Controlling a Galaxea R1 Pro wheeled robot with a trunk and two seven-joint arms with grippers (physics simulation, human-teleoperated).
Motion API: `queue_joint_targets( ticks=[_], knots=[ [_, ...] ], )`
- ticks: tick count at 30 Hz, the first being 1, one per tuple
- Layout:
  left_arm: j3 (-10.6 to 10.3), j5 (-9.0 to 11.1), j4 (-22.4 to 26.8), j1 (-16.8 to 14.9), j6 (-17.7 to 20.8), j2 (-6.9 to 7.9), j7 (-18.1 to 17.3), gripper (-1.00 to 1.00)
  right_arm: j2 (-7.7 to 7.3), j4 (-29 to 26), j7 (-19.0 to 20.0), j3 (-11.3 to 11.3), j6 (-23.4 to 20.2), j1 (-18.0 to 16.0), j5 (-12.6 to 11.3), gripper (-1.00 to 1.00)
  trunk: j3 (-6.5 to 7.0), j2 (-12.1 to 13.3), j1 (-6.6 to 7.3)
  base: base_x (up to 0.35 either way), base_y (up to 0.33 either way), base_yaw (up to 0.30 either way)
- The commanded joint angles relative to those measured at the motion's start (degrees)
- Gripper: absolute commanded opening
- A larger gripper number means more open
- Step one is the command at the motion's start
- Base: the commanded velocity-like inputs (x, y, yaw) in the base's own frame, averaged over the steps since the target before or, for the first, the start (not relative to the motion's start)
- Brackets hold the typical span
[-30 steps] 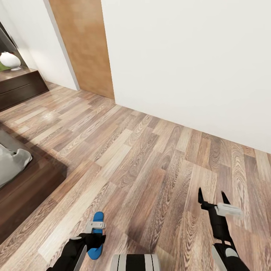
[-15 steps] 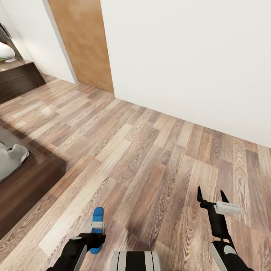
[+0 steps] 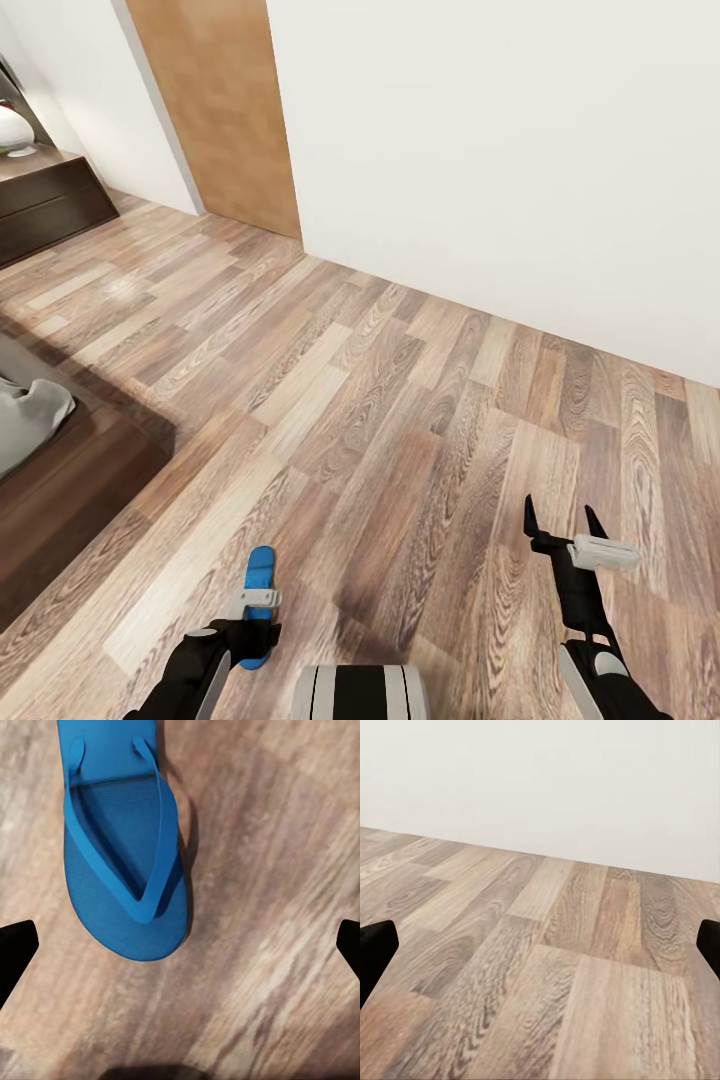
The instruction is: In the bedroom, move the book from the bed onto either nightstand, and place the two sandals side by side next to the bed.
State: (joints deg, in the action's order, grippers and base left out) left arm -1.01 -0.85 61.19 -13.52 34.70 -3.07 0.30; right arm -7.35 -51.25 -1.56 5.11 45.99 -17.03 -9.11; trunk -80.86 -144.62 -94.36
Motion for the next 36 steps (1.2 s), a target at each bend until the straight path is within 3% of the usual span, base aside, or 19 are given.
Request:
queue_joint_targets(
  ticks=[1,10,26,33,36],
  knots=[
    [0.0,-0.1,0.1,0.0,0.3,0.01,0.0,1.00,-0.01,0.0,-0.2,-0.1,0.1,0.0,-0.1,1.00,-0.04,0.0,0.01,0.000,0.000,0.000],
    [0.0,-0.1,0.2,0.0,0.3,0.10,0.1,1.00,0.12,0.0,-0.2,-0.1,0.2,0.0,-0.1,1.00,-2.03,-0.1,-0.22,0.000,0.000,0.000],
    [0.3,-0.1,0.4,0.0,0.3,0.34,0.1,1.00,-0.08,0.0,-0.2,0.0,0.4,0.0,-0.1,1.00,-2.03,-0.1,-0.22,0.000,0.000,0.000],
    [0.3,-0.1,0.4,0.0,0.3,0.35,0.1,1.00,0.04,0.0,-0.2,0.0,0.4,0.0,-0.1,1.00,-3.58,-0.2,-0.40,0.000,0.000,0.000],
    [0.3,-0.1,0.4,0.0,0.3,0.35,0.1,1.00,0.05,-0.1,-0.2,-0.1,0.4,0.0,-0.1,1.00,-3.58,-0.2,-0.40,0.000,0.000,0.000]
  ],
)
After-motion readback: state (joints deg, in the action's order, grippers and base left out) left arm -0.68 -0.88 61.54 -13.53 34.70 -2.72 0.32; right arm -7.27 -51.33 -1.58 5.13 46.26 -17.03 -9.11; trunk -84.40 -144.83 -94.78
